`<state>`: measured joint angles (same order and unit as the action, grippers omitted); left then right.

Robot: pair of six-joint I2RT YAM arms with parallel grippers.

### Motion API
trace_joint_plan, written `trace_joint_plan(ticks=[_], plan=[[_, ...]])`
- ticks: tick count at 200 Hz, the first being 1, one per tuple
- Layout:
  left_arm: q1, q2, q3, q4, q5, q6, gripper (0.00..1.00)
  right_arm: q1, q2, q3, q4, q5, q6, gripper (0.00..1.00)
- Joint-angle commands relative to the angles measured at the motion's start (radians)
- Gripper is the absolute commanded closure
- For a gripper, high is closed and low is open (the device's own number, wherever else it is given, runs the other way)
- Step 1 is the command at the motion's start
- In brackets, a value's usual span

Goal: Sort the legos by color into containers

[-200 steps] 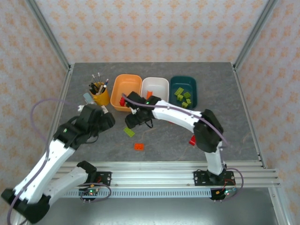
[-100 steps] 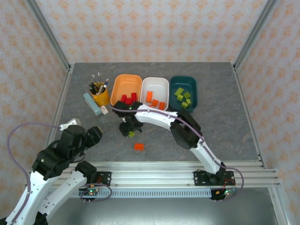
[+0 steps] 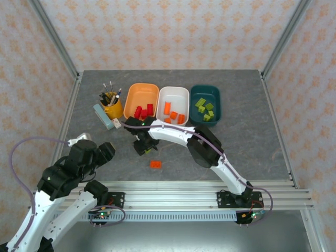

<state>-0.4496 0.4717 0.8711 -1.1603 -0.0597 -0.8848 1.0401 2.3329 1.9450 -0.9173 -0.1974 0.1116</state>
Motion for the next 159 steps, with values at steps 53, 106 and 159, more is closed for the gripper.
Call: trace_joint_plan(ticks=[53, 106, 159], plan=[[-0.003, 0.023, -0.011, 0.040, 0.032, 0.023, 0.25, 0.008, 0.054, 0.025, -0.051, 0.036, 0.017, 0.58], [-0.003, 0.027, -0.034, 0.087, 0.070, 0.032, 0.25, 0.008, 0.039, 0.031, -0.052, 0.076, 0.037, 0.74], [-0.003, 0.056, -0.067, 0.176, 0.181, 0.076, 0.25, -0.025, -0.032, 0.022, -0.036, 0.087, 0.075, 0.77]])
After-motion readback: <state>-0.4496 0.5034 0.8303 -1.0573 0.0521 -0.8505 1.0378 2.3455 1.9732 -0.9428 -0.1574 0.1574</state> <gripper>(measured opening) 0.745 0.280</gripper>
